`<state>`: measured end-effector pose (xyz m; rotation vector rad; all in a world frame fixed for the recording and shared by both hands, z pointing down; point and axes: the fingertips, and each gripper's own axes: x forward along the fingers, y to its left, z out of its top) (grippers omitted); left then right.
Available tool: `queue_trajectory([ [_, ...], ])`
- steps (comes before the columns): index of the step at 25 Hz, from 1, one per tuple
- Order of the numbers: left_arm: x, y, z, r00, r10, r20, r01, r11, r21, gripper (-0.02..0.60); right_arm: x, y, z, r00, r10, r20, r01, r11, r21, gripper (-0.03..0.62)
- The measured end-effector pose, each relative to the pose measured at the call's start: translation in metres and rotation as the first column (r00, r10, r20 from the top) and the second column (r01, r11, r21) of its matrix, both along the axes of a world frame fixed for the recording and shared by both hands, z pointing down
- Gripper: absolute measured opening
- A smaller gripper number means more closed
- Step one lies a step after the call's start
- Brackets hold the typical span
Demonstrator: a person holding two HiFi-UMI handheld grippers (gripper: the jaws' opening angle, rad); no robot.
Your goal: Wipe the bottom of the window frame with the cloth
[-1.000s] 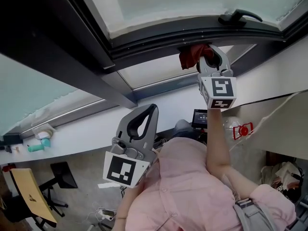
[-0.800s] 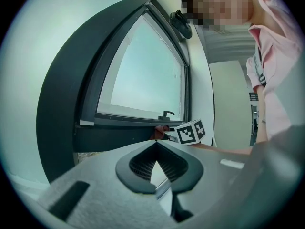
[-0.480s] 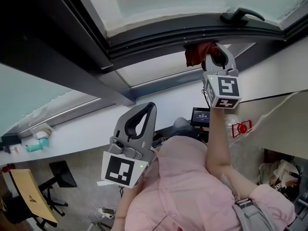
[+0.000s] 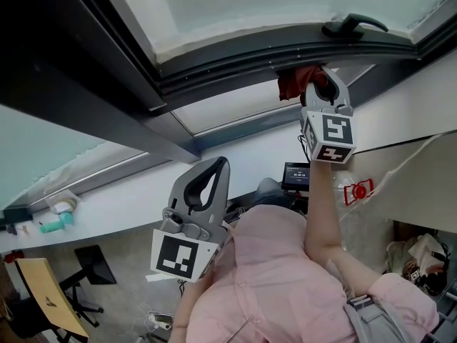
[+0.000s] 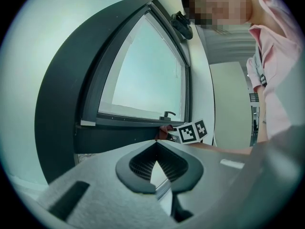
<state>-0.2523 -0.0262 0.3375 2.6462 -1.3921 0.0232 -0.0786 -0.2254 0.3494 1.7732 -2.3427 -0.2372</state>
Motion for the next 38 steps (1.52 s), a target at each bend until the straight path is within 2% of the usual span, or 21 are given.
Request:
queue_trajectory([
  [11, -0.005, -0.007, 0.000, 1.000, -0.011, -0.001, 0.011, 1.000, -0.004, -0.003, 0.039, -0.012, 0.000, 0.993, 0.105, 0.052, -0.105, 0.994, -0.008, 0.054],
  [28, -0.005, -0.009, 0.000, 0.999, -0.036, -0.005, 0.036, 0.999, -0.011, -0.003, 0.043, -0.014, 0.000, 0.990, 0.131, 0.057, -0.131, 0.991, -0.010, 0.054],
  [34, -0.007, -0.005, -0.003, 0.999, -0.049, -0.006, 0.049, 0.999, -0.002, -0.003, 0.068, -0.021, 0.001, 0.971, 0.200, 0.128, -0.196, 0.980, -0.040, 0.052],
  [38, -0.011, -0.005, -0.004, 0.998, -0.068, -0.009, 0.068, 0.998, -0.002, -0.003, 0.081, -0.025, 0.001, 0.964, 0.227, 0.135, -0.223, 0.974, -0.044, 0.052],
])
